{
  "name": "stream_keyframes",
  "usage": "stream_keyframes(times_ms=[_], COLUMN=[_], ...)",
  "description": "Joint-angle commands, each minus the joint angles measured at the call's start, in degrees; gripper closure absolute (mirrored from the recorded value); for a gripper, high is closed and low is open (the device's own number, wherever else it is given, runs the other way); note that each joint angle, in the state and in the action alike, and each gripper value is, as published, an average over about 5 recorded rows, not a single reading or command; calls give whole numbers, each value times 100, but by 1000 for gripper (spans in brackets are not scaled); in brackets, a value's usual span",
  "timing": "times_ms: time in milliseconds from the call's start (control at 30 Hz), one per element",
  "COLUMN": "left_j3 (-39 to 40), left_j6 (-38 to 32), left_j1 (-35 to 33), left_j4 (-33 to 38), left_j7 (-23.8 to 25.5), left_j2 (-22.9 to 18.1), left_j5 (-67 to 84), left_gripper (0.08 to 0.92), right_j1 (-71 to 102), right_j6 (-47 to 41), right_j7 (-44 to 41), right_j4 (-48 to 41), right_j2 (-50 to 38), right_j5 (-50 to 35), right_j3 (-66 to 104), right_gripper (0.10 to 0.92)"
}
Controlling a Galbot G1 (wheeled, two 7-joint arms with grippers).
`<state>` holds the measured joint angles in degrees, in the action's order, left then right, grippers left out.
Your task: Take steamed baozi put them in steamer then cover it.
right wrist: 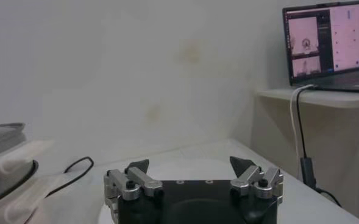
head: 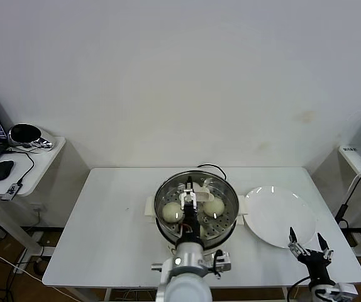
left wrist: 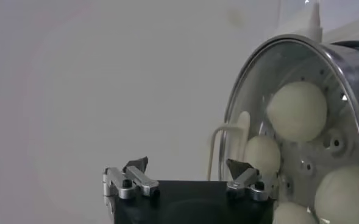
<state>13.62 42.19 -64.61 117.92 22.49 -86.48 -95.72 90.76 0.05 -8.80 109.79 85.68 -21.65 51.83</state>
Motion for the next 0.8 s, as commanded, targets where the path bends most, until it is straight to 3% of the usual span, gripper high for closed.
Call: stream_keyframes(times_ms=[33,200,300,500,800], left_j3=[-1928,-4045,-4672,-4855,-4583], left_j6=[-1566,-2311,-2841,-3763,-3568], left_j1=[-852,-1776,-2370,-3203,-3507], left_j4=[1677,1788,1545,881,867], left_j7=[-1985,-2302,-2411,-2505,-2076], left_j2=[554,541,475,367,271], left_j5=[4139,7915,8936,9671,9867], left_gripper=[177,177,177,177,177], right_j1=[237,422,462,693,835], right_j6=[-53,60,79,114,166], right_j7=[31,27,20,111,194], right_j4=[238,368,461,630,675], right_j2=[-283,-612,-634,-687,-740], right_j5=[-61,-8,142,295,305], right_j3=[-174,-397,-451,-697,-849], right_gripper=[203,203,203,203,203])
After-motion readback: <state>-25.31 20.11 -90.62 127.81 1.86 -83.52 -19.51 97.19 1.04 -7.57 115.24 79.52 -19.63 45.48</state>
